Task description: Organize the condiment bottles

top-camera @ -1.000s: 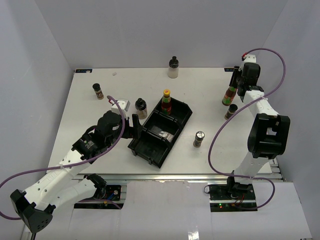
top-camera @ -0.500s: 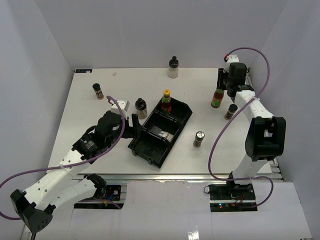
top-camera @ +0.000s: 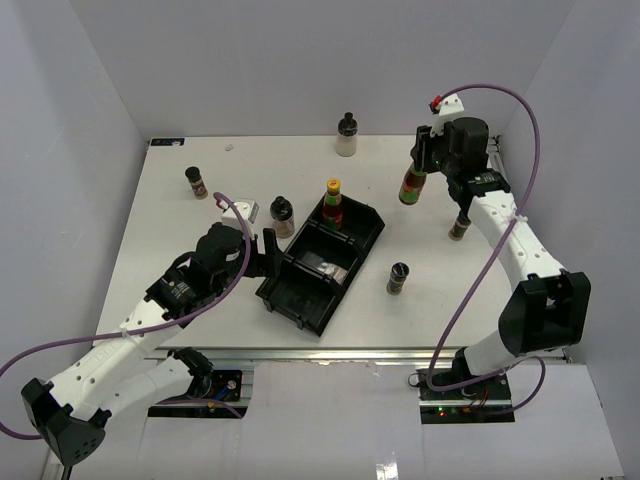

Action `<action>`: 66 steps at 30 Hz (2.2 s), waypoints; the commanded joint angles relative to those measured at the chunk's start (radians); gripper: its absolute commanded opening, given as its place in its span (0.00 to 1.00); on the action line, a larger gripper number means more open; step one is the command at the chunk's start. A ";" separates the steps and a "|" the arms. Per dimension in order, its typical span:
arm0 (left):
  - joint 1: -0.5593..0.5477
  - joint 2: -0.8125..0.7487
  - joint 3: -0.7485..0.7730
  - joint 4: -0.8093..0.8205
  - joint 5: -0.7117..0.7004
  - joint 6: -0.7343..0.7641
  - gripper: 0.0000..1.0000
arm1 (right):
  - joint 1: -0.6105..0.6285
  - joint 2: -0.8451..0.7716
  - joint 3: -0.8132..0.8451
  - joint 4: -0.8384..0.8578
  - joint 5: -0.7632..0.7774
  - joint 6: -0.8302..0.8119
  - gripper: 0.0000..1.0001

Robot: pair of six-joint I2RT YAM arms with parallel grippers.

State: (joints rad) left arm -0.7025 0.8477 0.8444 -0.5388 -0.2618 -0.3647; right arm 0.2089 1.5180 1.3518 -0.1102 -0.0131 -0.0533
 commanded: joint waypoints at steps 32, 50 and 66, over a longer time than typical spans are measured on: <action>0.000 -0.012 0.012 0.003 -0.025 -0.007 0.93 | 0.293 -0.049 -0.094 0.294 -0.072 0.055 0.08; 0.000 -0.035 0.015 -0.006 -0.028 -0.007 0.93 | 0.316 0.032 -0.160 0.385 -0.040 0.013 0.08; 0.000 -0.035 0.008 -0.001 -0.027 -0.012 0.93 | 0.350 0.039 -0.233 0.437 0.008 -0.016 0.17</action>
State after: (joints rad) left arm -0.7025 0.8333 0.8444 -0.5425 -0.2749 -0.3748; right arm 0.5519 1.5925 1.1191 0.1734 -0.0231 -0.0565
